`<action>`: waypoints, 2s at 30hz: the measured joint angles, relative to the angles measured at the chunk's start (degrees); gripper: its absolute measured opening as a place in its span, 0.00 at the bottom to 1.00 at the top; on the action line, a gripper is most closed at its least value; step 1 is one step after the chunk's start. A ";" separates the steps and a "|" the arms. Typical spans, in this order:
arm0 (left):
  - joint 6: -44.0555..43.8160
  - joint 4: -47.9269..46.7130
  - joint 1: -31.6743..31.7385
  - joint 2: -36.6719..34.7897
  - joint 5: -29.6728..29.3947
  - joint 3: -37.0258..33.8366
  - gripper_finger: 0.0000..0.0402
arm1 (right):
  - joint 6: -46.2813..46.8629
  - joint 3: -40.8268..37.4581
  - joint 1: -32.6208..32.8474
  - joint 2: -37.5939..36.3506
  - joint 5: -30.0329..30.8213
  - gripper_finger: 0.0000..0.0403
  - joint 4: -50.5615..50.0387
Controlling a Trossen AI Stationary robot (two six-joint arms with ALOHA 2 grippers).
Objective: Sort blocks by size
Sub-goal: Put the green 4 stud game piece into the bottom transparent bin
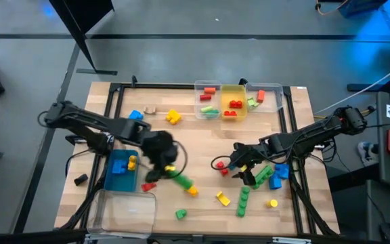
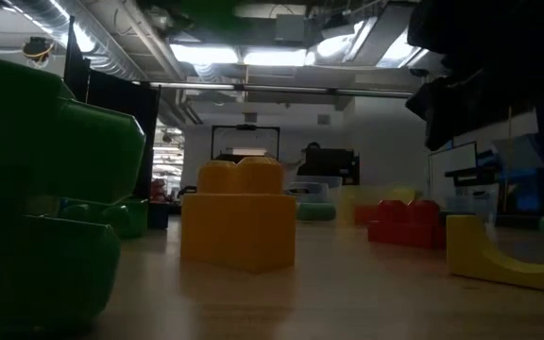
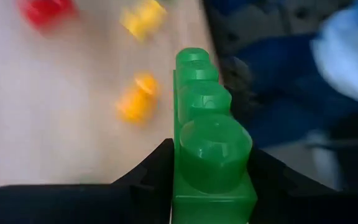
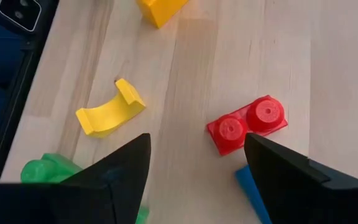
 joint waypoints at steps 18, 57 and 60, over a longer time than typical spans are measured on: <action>-52.44 -16.94 -25.90 -3.61 2.23 -4.37 0.36 | 11.97 -0.04 0.00 0.00 -2.17 0.65 0.00; -66.78 -16.49 -27.32 -3.61 -4.26 -10.08 0.52 | -25.78 -0.08 23.60 7.48 10.01 0.65 -1.76; -67.30 -16.47 -27.32 -3.61 -4.28 -10.08 0.52 | -29.02 -0.11 23.58 10.72 10.58 0.65 -1.14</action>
